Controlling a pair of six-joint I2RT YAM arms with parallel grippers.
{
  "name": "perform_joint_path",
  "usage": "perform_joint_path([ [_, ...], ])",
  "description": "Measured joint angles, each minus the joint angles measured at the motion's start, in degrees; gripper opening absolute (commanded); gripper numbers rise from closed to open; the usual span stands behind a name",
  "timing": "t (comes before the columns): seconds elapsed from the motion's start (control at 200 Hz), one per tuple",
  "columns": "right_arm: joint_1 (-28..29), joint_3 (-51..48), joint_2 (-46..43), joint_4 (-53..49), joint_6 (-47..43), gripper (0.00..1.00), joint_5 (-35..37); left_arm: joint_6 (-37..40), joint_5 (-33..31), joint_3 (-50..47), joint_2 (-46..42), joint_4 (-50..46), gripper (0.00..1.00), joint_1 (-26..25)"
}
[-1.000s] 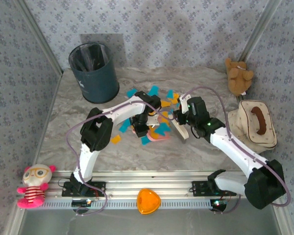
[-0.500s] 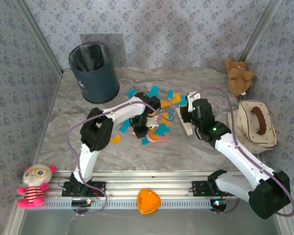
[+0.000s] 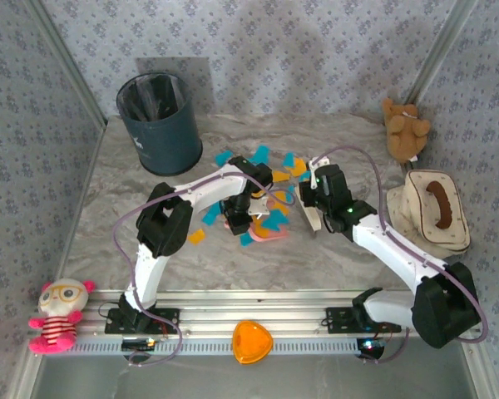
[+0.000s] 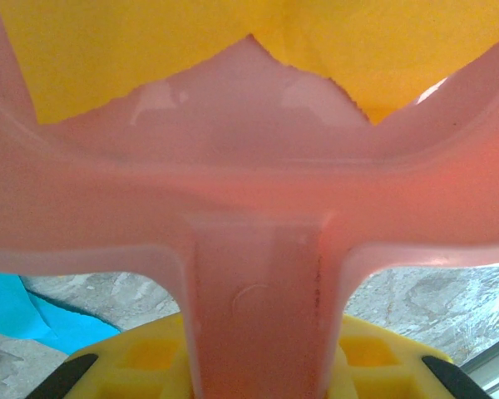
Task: Sweep away the paper scraps from the table
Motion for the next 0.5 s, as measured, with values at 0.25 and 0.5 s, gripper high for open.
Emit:
perform_joint_path([
  [0.25,0.46,0.00,0.39,0.24,-0.26,0.00,-4.74,0.00,0.00,0.00,0.00,0.00,0.00,0.00],
  [0.5,1.33,0.00,0.42,0.17,-0.28,0.00,-8.28,0.00,0.00,0.00,0.00,0.00,0.00,-0.07],
])
